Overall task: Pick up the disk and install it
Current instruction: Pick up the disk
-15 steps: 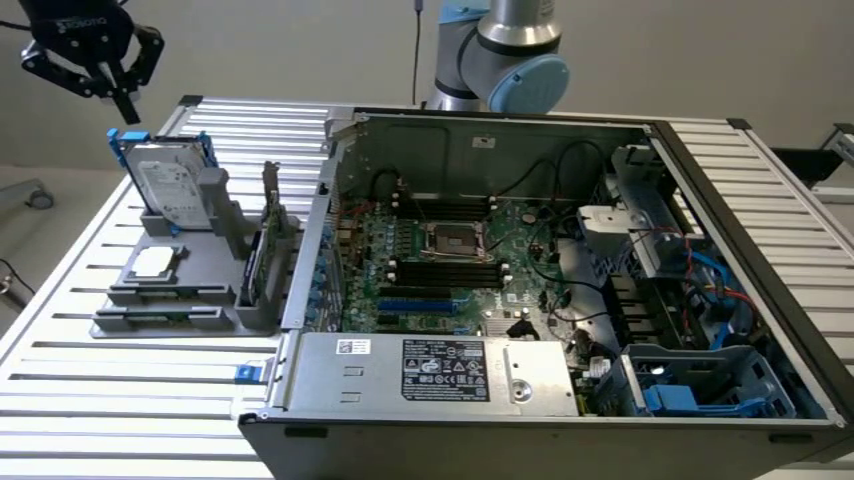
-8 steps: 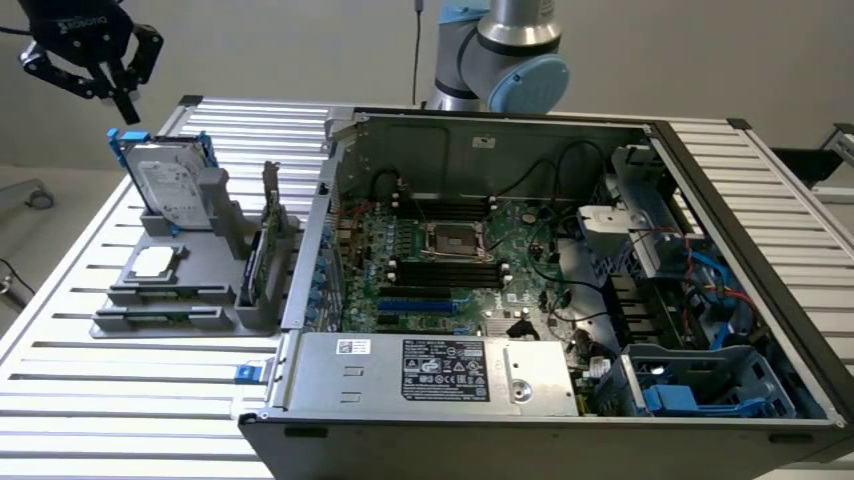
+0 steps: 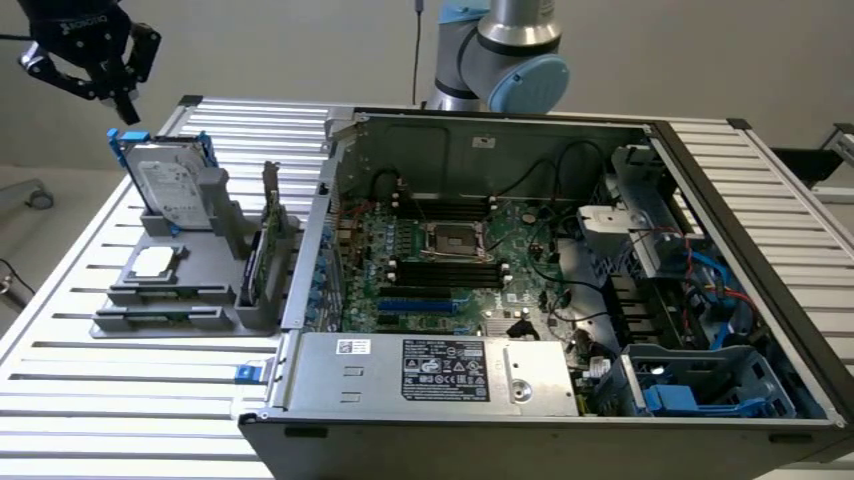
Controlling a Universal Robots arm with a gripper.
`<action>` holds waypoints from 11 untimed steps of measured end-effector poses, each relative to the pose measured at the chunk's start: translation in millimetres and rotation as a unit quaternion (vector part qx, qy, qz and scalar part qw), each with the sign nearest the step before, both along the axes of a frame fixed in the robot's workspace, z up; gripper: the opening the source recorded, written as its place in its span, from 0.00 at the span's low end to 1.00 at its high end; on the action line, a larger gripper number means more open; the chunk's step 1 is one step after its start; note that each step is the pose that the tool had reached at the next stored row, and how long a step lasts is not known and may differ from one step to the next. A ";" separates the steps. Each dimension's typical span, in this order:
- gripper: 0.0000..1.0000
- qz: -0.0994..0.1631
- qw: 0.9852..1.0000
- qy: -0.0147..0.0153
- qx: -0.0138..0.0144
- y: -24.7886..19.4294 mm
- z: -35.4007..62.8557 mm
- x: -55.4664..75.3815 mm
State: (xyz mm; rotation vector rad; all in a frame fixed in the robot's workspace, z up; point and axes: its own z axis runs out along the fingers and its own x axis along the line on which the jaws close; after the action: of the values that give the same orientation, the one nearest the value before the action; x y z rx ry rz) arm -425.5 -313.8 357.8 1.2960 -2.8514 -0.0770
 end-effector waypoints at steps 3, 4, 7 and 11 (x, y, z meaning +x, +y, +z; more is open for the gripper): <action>0.11 0.027 1.000 0.000 0.000 0.0 0.0 0.0; 0.11 0.037 0.999 0.000 0.000 0.0 0.0 0.0; 0.11 0.063 0.998 0.000 0.000 0.0 0.1 0.0; 0.11 0.100 0.995 0.000 0.000 0.0 0.0 0.0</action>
State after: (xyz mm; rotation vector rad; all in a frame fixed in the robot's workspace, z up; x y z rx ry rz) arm -425.4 -313.8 357.8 1.5725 -2.7030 -0.0753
